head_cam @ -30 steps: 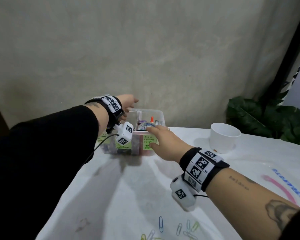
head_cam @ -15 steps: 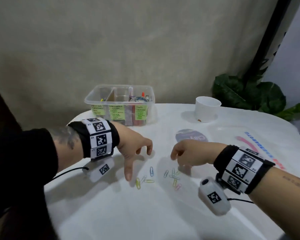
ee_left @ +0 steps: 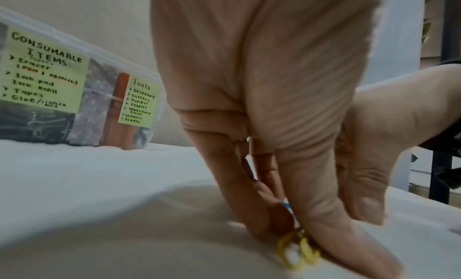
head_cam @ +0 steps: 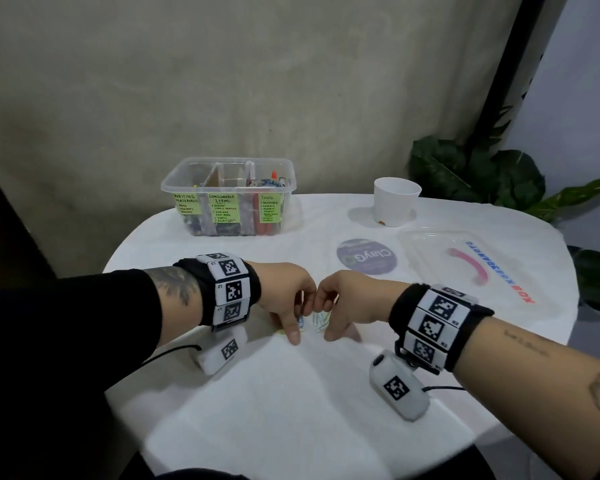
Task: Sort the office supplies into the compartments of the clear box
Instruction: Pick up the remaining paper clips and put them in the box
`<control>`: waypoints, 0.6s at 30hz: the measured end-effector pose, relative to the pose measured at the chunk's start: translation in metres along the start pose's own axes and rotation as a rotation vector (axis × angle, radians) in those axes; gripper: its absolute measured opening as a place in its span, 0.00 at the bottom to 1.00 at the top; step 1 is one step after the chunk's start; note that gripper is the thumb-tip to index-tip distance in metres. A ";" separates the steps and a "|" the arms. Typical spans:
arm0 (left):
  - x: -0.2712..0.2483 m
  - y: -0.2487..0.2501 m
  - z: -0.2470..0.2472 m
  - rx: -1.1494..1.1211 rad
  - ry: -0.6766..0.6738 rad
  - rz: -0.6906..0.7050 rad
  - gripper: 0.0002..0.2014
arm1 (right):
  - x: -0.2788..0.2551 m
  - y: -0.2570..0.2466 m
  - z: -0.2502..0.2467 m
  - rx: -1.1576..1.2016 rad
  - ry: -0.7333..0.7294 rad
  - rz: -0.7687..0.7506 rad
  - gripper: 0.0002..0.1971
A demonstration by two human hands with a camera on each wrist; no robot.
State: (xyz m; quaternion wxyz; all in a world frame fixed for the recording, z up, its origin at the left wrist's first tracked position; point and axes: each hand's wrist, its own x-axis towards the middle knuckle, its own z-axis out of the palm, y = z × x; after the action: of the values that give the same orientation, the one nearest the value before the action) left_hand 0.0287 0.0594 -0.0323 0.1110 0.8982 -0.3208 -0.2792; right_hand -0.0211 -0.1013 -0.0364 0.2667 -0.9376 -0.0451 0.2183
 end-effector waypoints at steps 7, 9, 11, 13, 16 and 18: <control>0.001 -0.002 0.013 -0.231 0.118 -0.085 0.14 | 0.006 -0.001 0.003 -0.033 0.018 -0.030 0.14; 0.000 -0.001 0.015 -0.216 0.110 -0.093 0.12 | 0.006 -0.001 0.004 -0.065 0.026 -0.046 0.11; 0.000 0.000 0.017 -0.179 0.104 -0.096 0.10 | 0.006 -0.004 0.005 -0.107 0.017 -0.046 0.10; 0.000 0.000 0.019 -0.139 0.110 -0.104 0.08 | 0.006 -0.008 0.006 -0.146 0.004 -0.041 0.08; -0.001 0.004 0.021 0.047 0.129 -0.073 0.09 | 0.006 -0.015 0.008 -0.282 0.004 -0.040 0.04; -0.003 0.007 0.021 0.169 0.142 -0.059 0.15 | 0.005 -0.019 0.009 -0.375 0.031 -0.035 0.07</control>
State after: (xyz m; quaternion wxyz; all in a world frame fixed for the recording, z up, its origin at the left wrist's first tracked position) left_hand 0.0116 0.0554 -0.0459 0.0492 0.9310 -0.3080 -0.1899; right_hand -0.0205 -0.0799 -0.0357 0.0915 -0.9733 -0.0970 0.1869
